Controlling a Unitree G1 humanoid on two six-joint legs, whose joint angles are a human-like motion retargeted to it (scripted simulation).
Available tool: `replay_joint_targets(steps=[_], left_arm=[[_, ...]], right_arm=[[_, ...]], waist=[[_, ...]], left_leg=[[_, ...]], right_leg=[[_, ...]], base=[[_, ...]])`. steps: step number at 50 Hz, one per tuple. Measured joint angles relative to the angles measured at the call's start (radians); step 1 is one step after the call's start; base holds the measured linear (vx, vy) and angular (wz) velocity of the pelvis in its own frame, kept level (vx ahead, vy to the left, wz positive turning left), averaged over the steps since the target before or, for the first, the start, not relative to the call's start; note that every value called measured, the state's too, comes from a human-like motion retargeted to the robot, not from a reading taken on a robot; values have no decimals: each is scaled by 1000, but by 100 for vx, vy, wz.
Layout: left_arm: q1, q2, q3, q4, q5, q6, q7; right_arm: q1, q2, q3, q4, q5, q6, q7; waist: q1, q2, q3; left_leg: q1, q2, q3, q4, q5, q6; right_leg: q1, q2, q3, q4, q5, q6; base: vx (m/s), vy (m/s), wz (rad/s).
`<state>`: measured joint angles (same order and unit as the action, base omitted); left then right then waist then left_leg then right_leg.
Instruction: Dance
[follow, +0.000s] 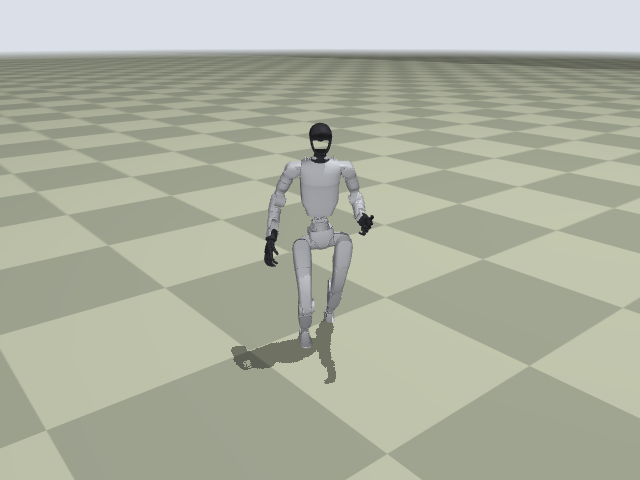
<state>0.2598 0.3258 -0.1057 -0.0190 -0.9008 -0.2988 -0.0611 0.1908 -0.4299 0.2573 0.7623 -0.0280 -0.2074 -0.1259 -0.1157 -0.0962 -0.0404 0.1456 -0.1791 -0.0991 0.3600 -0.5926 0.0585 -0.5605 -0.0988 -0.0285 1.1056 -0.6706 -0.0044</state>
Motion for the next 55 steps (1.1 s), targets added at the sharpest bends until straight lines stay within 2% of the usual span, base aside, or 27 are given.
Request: replay_joint_targets(steps=[2, 5, 7, 8, 12, 17, 20, 23, 27, 30, 32, 35, 39, 42, 47, 48, 50, 51, 55], left_arm=[[16, -5, 0, 7, 13, -6, 32], [28, -23, -2, 9, 39, -8, 68], [27, -44, -3, 3, 52, 3, 78], [31, -51, -3, -2, 58, 8, 77], [52, -73, 4, -26, 40, 34, 43], [103, -53, 10, -73, -18, 48, -14], [129, -27, 8, -89, -43, 47, -25], [150, -7, 6, -91, -45, 52, -22], [161, -3, 12, -81, -29, 74, -22], [142, -13, 27, -77, 15, 82, -14], [98, -16, 39, -69, 51, 79, 8], [23, -26, 48, -43, 89, 67, 48], [-50, -39, 60, -27, 105, 53, 64], [-79, -36, 63, -36, 109, 33, 60], [-87, -19, 52, -51, 92, 6, 42], [-81, -20, 52, -51, 88, 5, 41], [-69, -14, 52, -40, 69, 6, 33], [-58, -18, 51, -34, 64, 9, 32], [-10, -19, 47, -4, 50, 32, 17]], right_arm=[[-11, 4, 6, -5, -18, -6, -42], [-52, 1, 26, -26, -59, -17, -103], [-100, -16, 43, -48, -90, -26, -137], [-122, -23, 51, -62, -100, -32, -147], [-200, -25, 69, -136, -99, -49, -157], [-228, -1, 76, -267, -23, -54, -121], [-225, 12, 90, -315, 0, -50, -89], [-210, 24, 109, -321, 0, -33, -54], [-173, 49, 130, -278, -2, -11, 6], [-149, 77, 129, -216, -3, 5, 32], [-146, 95, 116, -159, -6, 8, 28], [-130, 98, 93, -73, 0, 6, 13], [-80, 71, 55, 16, 26, 3, 14], [-33, 45, 21, 64, 58, 9, 16], [41, 14, -44, 122, 103, 26, 13], [53, 12, -50, 130, 105, 29, 11], [71, 5, -63, 144, 107, 32, 12], [77, 6, -63, 147, 102, 33, 9], [82, 11, -42, 147, 67, 36, 10]], waist=[[12, 31, 20], [48, 126, 33], [85, 182, 25], [102, 190, 25], [171, 197, 11], [237, 131, -5], [268, 89, -27], [279, 39, -50], [262, -46, -60], [230, -103, -59], [206, -128, -56], [171, -128, -47], [115, -97, -36], [80, -52, -35], [78, 35, -82], [75, 33, -88], [89, 85, -100], [91, 86, -104], [111, 129, -99]], left_leg=[[-137, 69, 52, 401, -56, -20], [-372, 250, 83, 944, -12, -28], [-537, 336, 66, 1177, 18, -3], [-607, 350, 63, 1260, 18, 16], [-874, 332, 66, 1379, -35, 65], [-1006, 199, 147, 1069, -87, 61], [-990, 107, 168, 786, -86, 40], [-923, 19, 175, 590, -61, 53], [-829, -104, 188, 539, -61, 127], [-779, -170, 199, 566, -138, 203], [-737, -178, 195, 553, -159, 203], [-622, -180, 168, 481, -190, 203], [-403, -177, 123, 295, -182, 197], [-247, -123, 116, 162, -162, 153], [-128, 16, 96, 97, -101, 53], [-127, 26, 97, 138, -90, 38], [-124, 120, 99, 255, -98, 9], [-132, 142, 104, 324, -80, 2], [-212, 283, 112, 728, 69, -29]], right_leg=[[78, 52, -37, -32, -44, -30], [134, 179, -104, -77, -98, -94], [154, 254, -122, -134, -116, -130], [170, 269, -119, -147, -132, -140], [236, 313, -88, -233, -156, -148], [391, 266, -47, -352, -99, -76], [479, 222, -41, -418, -9, -12], [515, 159, -51, -367, 93, 55], [454, 49, -43, -68, 264, 164], [328, -59, -46, 247, 427, 213], [210, -134, -48, 417, 436, 173], [43, -220, -33, 555, 336, 88], [-117, -273, -14, 456, 188, 46], [-172, -245, -26, 209, 119, 63], [-151, -54, 16, -332, 106, 110], [-155, -40, 37, -343, 104, 112], [-68, 46, 18, -448, 157, 91], [-59, 61, 21, -414, 164, 81], [11, 159, -8, -303, 142, 8]], base=[[28, -20, 1], [31, -19, -14], [42, -19, -38], [47, -17, -35], [55, -12, -37], [68, -5, -26], [73, -1, -17], [70, 0, 4], [65, -1, 30], [64, -6, 27], [65, -11, 14], [68, -6, 1], [71, -6, 12], [71, -18, 20], [66, -29, -8], [62, -32, -5], [66, -32, -9], [65, -32, -6], [62, -31, -1]])
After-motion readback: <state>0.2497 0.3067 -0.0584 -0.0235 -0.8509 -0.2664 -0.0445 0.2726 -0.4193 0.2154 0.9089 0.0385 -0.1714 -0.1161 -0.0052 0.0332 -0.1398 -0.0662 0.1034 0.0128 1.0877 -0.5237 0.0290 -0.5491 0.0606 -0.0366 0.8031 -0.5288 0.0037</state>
